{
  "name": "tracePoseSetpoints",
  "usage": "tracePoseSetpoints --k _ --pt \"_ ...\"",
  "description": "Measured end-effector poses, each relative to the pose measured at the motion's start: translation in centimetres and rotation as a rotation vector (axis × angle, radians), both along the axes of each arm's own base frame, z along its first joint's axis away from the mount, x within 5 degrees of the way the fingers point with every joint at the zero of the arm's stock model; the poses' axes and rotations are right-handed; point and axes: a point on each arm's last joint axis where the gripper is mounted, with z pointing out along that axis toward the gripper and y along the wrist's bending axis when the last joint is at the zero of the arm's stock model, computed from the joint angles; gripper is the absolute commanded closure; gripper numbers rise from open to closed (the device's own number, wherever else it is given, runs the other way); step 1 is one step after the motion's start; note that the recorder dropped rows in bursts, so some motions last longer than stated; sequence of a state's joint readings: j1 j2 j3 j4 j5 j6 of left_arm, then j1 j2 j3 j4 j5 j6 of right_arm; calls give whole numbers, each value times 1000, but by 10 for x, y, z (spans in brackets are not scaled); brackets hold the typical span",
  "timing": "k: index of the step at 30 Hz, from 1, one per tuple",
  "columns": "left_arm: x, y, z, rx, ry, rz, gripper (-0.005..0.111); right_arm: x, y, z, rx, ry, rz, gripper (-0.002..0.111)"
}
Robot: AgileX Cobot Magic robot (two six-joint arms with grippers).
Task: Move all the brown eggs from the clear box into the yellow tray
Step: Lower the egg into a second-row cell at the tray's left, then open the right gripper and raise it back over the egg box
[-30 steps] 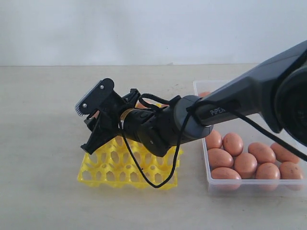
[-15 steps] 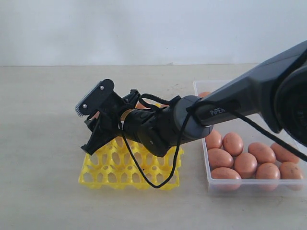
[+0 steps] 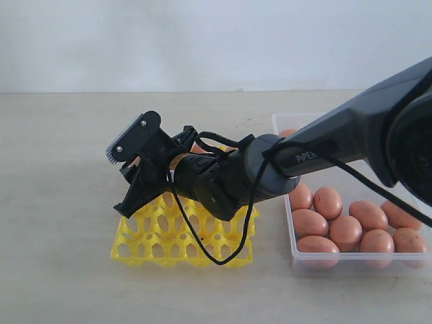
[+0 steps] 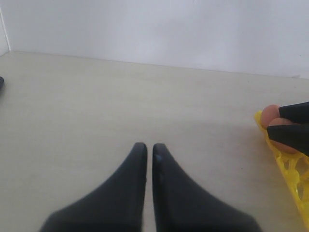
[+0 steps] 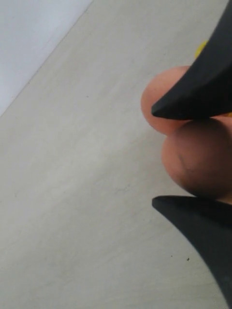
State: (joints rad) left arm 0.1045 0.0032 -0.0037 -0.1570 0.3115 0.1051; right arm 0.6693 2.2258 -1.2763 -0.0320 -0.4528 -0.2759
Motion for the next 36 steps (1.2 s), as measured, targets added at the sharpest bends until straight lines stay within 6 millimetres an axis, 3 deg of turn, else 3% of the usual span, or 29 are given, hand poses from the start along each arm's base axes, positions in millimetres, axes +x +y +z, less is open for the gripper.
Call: tracePoseSetpoints --k 3,19,36 --pt "0 0 0 0 0 0 103 0 0 0 0 0 0 63" --pt "0 0 0 0 0 0 103 0 0 -1 16 21 -11 64" --pt "0 0 0 0 0 0 103 0 0 21 51 -11 -14 64"
